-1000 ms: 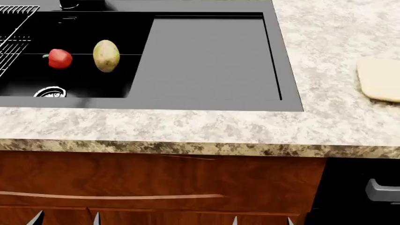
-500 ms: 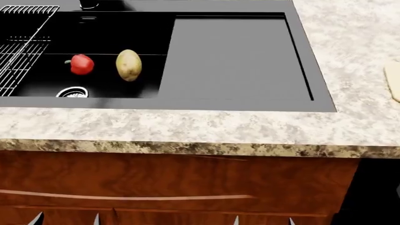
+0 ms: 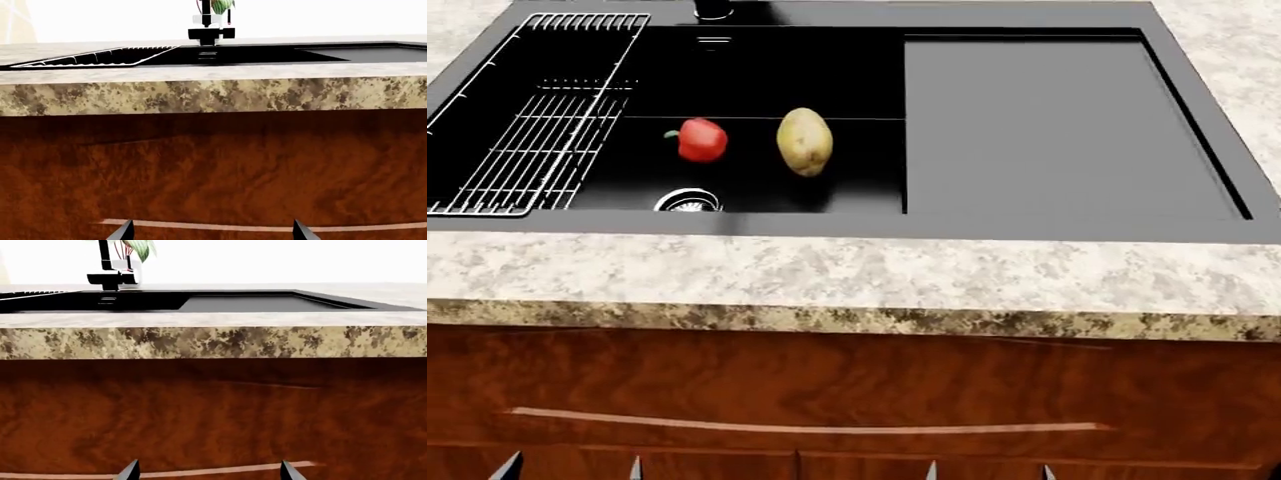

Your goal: Pick the vegetables from the sink and place them on the cutting board.

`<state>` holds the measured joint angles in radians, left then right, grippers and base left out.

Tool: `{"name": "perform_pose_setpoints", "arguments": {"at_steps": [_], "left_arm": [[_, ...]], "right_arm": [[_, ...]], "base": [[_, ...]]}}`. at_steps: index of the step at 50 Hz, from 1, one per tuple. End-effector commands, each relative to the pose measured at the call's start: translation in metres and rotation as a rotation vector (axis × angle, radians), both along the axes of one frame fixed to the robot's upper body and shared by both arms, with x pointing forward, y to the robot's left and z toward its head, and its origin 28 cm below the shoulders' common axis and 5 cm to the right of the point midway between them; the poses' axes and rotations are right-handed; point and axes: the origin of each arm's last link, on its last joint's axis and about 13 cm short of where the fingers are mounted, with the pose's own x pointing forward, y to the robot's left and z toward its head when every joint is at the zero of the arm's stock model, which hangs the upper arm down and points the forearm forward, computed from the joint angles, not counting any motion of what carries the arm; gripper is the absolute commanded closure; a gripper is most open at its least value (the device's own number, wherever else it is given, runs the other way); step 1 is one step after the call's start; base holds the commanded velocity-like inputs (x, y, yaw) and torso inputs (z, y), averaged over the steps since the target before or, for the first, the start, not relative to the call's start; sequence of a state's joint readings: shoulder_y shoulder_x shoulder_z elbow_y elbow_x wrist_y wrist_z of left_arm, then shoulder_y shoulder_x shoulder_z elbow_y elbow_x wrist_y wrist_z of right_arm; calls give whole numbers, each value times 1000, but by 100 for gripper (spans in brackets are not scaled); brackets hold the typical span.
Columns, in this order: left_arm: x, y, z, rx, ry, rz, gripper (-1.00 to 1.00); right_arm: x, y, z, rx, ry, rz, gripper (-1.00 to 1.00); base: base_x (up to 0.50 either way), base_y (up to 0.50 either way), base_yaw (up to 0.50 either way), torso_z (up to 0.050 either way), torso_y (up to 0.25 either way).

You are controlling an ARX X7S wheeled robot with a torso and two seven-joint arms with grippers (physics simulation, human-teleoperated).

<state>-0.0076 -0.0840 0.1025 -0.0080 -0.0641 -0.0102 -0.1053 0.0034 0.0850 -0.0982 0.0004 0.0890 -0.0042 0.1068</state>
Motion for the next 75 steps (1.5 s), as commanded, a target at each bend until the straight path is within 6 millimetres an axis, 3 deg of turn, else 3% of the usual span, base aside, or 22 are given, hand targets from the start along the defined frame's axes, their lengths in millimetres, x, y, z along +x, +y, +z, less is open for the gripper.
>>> {"name": "perform_pose_setpoints", "arguments": {"at_steps": [1, 21, 24, 28, 30, 33, 35, 38, 43, 46, 48, 60, 62, 63, 65, 70, 73, 75], "left_arm": [[2, -1, 1, 6, 4, 2, -100], [2, -2, 1, -2, 6, 3, -100], [4, 0, 10, -35, 13, 2, -100], [9, 1, 41, -46, -64, -25, -100], [9, 3, 45, -53, -76, -31, -100], [-4, 13, 60, -45, -137, -31, -100], [2, 9, 64, -35, -138, -26, -100], [-7, 18, 69, -35, -147, -21, -100], [6, 14, 85, -22, -175, -22, -100], [0, 21, 86, -24, -164, -32, -100], [7, 15, 86, -21, -154, -41, -100], [24, 36, 120, 26, -145, -80, -100], [20, 52, 140, 30, -139, -110, -100], [30, 48, 149, 39, -138, -116, -100], [30, 72, 172, 77, -154, -91, -100], [40, 91, 198, 143, -140, -96, -100], [47, 105, 221, 202, -113, -126, -100], [51, 104, 227, 248, -111, -128, -100]], "right_arm": [[0, 0, 0, -4, 1, -3, -100], [2, -1, 3, 17, -30, -10, -100], [12, 0, 6, 56, -4, -33, -100], [15, -2, 26, 10, -54, -58, -100], [15, -3, 33, -6, -67, -65, -100], [14, -5, 48, -19, -80, -75, -100], [15, -6, 55, -31, -82, -82, -100], [14, -8, 66, -37, -83, -79, -100], [16, -12, 82, -59, -101, -84, -100], [18, -16, 88, -74, -102, -86, -100], [19, -16, 89, -89, -95, -82, -100], [28, -38, 133, -133, -114, -58, -100], [31, -49, 153, -121, -109, -49, -100], [32, -52, 162, -127, -110, -29, -100], [32, -62, 179, -190, -122, -31, -100], [31, -81, 204, -207, -98, 36, -100], [34, -95, 240, -333, -89, 52, -100], [39, -99, 249, -318, -94, 54, -100]], "base": [[102, 500, 0, 0, 0], [30, 150, 0, 0, 0], [0, 0, 0, 0, 0], [0, 0, 0, 0, 0], [0, 0, 0, 0, 0], [0, 0, 0, 39, 0], [0, 0, 0, 50, 0], [0, 0, 0, 50, 0], [0, 0, 0, 50, 0], [0, 0, 0, 50, 0], [0, 0, 0, 50, 0], [0, 0, 0, 50, 0], [0, 0, 0, 50, 0], [0, 0, 0, 50, 0], [0, 0, 0, 50, 0], [0, 0, 0, 50, 0], [0, 0, 0, 50, 0], [0, 0, 0, 50, 0]]}}
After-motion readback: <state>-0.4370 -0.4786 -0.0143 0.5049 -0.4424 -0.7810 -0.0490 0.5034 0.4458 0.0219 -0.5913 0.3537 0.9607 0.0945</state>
